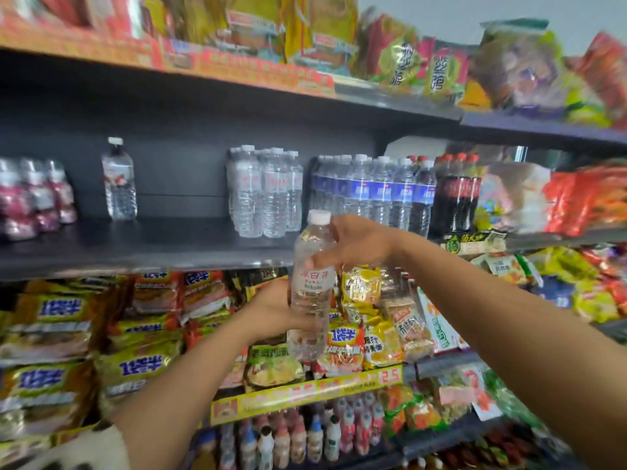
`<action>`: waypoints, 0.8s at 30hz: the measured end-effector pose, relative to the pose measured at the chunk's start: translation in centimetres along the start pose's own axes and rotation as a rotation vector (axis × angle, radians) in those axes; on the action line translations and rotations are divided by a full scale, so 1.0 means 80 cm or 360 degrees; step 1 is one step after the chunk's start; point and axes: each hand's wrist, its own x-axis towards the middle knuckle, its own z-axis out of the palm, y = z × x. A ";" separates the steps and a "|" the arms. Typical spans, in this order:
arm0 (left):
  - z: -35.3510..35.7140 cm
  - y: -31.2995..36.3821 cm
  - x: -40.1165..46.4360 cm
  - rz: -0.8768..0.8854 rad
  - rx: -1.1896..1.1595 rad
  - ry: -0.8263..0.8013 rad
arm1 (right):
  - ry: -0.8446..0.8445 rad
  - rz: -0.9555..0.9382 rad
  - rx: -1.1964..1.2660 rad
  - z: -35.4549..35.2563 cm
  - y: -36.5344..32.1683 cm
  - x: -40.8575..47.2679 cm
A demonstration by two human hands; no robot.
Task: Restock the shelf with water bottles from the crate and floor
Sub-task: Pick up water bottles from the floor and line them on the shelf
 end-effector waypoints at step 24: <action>-0.056 0.025 0.293 -0.0323 0.0553 0.0882 | 0.0241 -0.0125 -0.0018 -0.182 0.104 0.314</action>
